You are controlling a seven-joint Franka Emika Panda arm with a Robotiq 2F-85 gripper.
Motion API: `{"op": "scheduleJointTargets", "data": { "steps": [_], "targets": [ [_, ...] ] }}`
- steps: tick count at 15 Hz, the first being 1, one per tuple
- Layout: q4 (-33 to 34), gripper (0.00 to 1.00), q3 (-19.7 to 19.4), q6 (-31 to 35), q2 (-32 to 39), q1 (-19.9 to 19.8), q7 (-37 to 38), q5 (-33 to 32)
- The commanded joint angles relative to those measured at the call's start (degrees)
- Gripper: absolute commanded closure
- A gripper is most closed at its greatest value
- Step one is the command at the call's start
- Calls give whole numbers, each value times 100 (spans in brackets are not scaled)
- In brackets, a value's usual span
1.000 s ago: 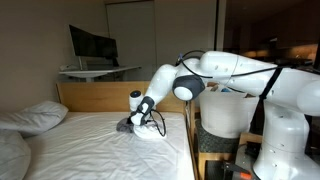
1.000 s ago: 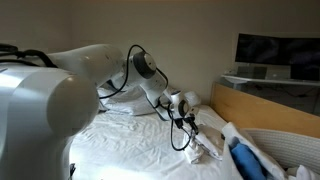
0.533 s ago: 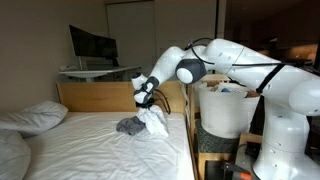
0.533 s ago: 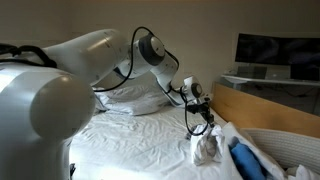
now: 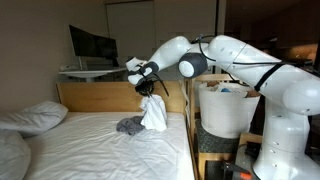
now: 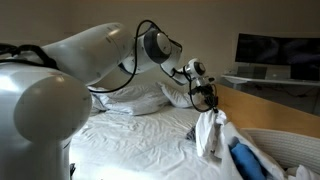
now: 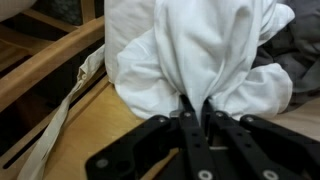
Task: Put the clothes on the bed in the laundry hamper
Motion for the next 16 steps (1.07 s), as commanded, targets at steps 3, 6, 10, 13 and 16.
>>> {"op": "scheduleJointTargets", "data": {
  "steps": [3,6,10,13,16],
  "targets": [
    [1551,97,598,-1920,-68,-733,-710,33],
    [1998,97,496,-2327,-118,-809,-790,275],
    [1972,89,524,-2223,-54,-789,-928,236],
    [2002,97,605,-1992,50,-788,-1041,248],
    [2228,97,710,-1343,119,-917,-671,496]
  ]
}}
